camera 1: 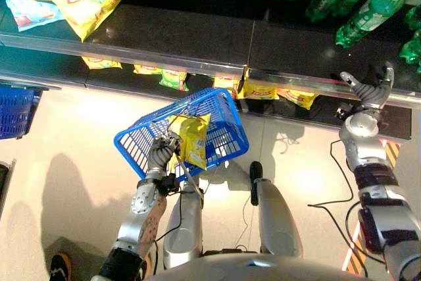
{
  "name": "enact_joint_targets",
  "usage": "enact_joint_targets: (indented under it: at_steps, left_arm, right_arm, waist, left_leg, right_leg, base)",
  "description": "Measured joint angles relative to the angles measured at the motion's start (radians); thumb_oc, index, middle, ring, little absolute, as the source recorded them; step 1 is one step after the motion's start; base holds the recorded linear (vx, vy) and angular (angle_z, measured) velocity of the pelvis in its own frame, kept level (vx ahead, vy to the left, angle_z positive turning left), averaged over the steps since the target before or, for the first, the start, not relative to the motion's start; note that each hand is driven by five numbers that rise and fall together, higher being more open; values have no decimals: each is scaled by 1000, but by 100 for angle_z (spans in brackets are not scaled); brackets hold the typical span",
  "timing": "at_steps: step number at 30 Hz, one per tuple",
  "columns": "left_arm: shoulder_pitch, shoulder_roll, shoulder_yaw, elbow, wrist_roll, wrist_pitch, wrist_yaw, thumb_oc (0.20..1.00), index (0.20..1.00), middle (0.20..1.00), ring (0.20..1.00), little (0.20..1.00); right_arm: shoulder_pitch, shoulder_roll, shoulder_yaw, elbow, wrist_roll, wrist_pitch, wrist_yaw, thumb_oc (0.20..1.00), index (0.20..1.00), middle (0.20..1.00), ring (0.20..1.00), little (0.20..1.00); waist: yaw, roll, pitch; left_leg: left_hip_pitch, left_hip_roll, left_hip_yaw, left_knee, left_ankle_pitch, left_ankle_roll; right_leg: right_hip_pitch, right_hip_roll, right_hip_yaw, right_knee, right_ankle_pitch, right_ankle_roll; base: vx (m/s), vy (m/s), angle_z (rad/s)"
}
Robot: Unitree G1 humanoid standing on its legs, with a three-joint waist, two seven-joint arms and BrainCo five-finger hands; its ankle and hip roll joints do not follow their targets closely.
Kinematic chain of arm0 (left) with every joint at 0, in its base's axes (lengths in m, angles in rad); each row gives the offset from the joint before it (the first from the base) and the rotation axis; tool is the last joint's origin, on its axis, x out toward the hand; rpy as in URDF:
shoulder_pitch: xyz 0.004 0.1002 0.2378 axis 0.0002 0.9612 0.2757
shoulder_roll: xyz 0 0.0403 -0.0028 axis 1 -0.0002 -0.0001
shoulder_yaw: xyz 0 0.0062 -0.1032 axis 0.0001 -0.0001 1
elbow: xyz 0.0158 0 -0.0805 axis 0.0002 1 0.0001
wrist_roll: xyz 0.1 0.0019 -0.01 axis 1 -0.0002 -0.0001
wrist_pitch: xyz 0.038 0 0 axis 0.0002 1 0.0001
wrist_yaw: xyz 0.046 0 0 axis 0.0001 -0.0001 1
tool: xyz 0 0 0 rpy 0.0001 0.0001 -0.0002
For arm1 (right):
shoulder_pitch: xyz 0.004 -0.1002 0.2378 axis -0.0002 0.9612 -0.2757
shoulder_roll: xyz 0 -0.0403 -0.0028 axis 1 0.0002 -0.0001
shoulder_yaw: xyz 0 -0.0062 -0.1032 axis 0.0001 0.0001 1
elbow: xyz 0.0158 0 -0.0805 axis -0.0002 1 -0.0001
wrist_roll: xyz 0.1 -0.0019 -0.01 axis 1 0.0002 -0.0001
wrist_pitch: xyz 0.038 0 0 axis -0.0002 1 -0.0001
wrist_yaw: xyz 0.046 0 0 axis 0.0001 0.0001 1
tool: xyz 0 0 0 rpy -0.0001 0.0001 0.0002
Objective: Pick up the snacks into the basket
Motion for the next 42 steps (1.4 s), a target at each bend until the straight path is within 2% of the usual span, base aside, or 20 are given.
enact_joint_targets:
  at_steps: [3,7,11,15,18,20,26,28,29,30,32,33,34,35,37,38,39,40,41,42]
  left_arm:
    - [19,4,37,-3,1,1,-8,200,200,200,200,200]
    - [35,12,71,-2,2,26,-20,200,200,200,200,200]
    - [60,35,85,-2,2,37,-37,200,200,200,200,200]
    - [58,62,91,0,2,39,-38,200,200,200,200,200]
    - [76,62,119,3,2,45,-38,200,200,200,200,200]
    - [89,60,145,7,3,48,-37,200,200,200,200,200]
    - [99,18,154,13,3,59,-34,200,200,200,200,200]
    - [95,-1,157,19,3,59,-25,200,200,200,200,200]
    - [94,-2,154,23,3,59,-25,200,200,200,200,200]
    - [76,-13,150,45,3,56,-29,200,200,200,200,200]
    - [74,-95,148,84,1,60,-13,200,200,200,200,200]
    - [79,-114,141,88,1,62,-9,200,200,200,200,200]
    - [88,-136,135,89,1,61,-6,200,200,200,200,200]
    - [83,-144,132,92,0,61,-4,200,200,200,200,200]
    - [84,-163,111,107,-7,55,2,200,200,200,200,200]
    - [70,-153,94,124,-10,57,1,200,200,200,200,200]
    - [67,-120,65,121,-10,62,-14,200,200,200,200,200]
    - [75,-99,51,118,-10,62,-26,200,200,200,200,200]
    - [92,-69,37,125,-11,64,-36,200,200,200,200,200]
    - [99,-68,38,131,-12,65,-42,200,200,200,200,200]
  right_arm:
    - [31,24,-2,-30,-20,-1,24,1000,1000,1000,1000,1000]
    - [61,35,-21,-21,-19,1,58,1000,1000,1000,1000,1000]
    - [61,37,-25,-11,-17,0,79,1000,1000,1000,1000,1000]
    - [58,39,-25,1,8,1,98,1000,1000,1000,1000,1000]
    - [56,50,-24,16,13,1,109,1000,1000,1000,1000,1000]
    - [55,62,-25,15,12,1,109,1000,1000,1000,1000,1000]
    - [182,110,-103,-139,10,-5,103,1000,1000,1000,1000,1000]
    - [208,135,-99,-184,10,-7,104,1000,1000,1000,1000,1000]
    - [220,152,-98,-193,10,-9,105,1000,1000,1000,1000,1000]
    - [237,149,-106,-195,6,-10,107,1000,1000,1000,1000,1000]
    - [280,132,-105,-185,3,-10,108,1000,1000,1000,1000,1000]
    - [287,131,-102,-185,3,-8,110,1000,1000,1000,1000,1000]
    - [297,131,-95,-184,0,-8,114,1000,1000,1000,1000,1000]
    - [308,129,-95,-184,-3,-8,116,1000,1000,1000,1000,1000]
    - [338,124,-94,-197,-20,-19,119,1000,1000,1000,1000,1000]
    - [364,124,-103,-212,-21,-21,125,1000,1000,1000,1000,1000]
    - [375,119,-86,-213,-25,-19,129,1000,1000,1000,1000,1000]
    - [372,120,-75,-215,-26,-19,131,1000,1000,1000,1000,1000]
    - [359,135,-68,-217,-28,-20,140,1000,1000,1000,1000,1000]
    - [356,135,-62,-221,-28,-20,146,1000,1000,1000,1000,1000]
  waist:
    - [1,-29,-34]
    - [1,-78,-79]
    - [-1,-113,-158]
    - [0,-133,-178]
    - [2,-131,-178]
    - [3,-127,-183]
    - [-3,-62,-218]
    - [-1,-23,-211]
    - [-2,-27,-215]
    - [-13,-22,-214]
    - [-26,51,-216]
    - [-25,71,-218]
    - [-29,85,-217]
    - [-38,82,-216]
    - [-58,78,-215]
    - [-53,68,-218]
    - [-61,48,-218]
    - [-61,27,-215]
    - [-27,-29,-223]
    - [-22,-39,-226]
  left_leg:
    - [26,-3,3,-2,-14,2]
    - [78,-11,26,-23,-21,7]
    - [113,-32,55,-39,-33,28]
    - [131,-51,67,-37,-42,43]
    - [167,-47,74,-37,-48,46]
    - [180,-32,73,-29,-72,42]
    - [176,-17,20,-69,-50,29]
    - [172,6,-2,-90,-45,9]
    - [162,7,-5,-96,-40,-2]
    - [155,15,-1,-94,-41,-25]
    - [143,80,-24,-102,-39,-27]
    - [140,95,-21,-100,-33,-22]
    - [121,122,8,-67,-9,-55]
    - [111,129,15,-56,0,-41]
    - [78,150,44,-15,20,-21]
    - [46,143,63,28,33,-3]
    - [15,131,83,36,81,63]
    - [8,120,88,36,93,89]
    - [12,17,67,107,-7,29]
    - [20,-31,59,134,-46,6]
  right_leg:
    - [42,-5,-1,-30,1,8]
    - [115,-17,8,-115,37,20]
    - [188,-37,33,-236,90,48]
    - [217,-56,38,-265,103,60]
    - [247,-63,52,-267,102,62]
    - [249,-69,53,-270,103,61]
    - [235,-65,84,-279,103,61]
    - [188,-98,85,-281,109,76]
    - [200,-136,74,-362,155,111]
    - [195,-147,38,-360,206,135]
    - [198,-89,-1,-349,197,102]
    - [194,-69,-7,-343,193,89]
    - [158,-32,-16,-278,160,68]
    - [145,-28,-34,-242,136,56]
    - [100,-5,-80,-96,37,21]
    - [82,-6,-85,-41,1,9]
    - [52,1,-91,10,-40,-31]
    - [43,-12,-97,11,-42,-48]
    - [18,-68,-90,10,-28,-59]
    - [15,-83,-91,-11,-15,-54]
  base:
    - [63,72,1]
    - [28,99,-7]
    - [-3,123,-15]
    - [32,39,-8]
    - [62,-122,-13]
    - [57,-146,-19]
    - [53,-271,0]
    - [-22,-311,-19]
    - [-32,-497,6]
    - [-32,-497,16]
    - [5,-644,23]
    - [69,-828,3]
    - [48,-357,1]
    - [88,-515,28]
    - [48,-534,65]
    - [36,-421,97]
    - [78,-420,91]
    - [73,-313,42]
    - [67,-198,-17]
    - [64,-147,-29]
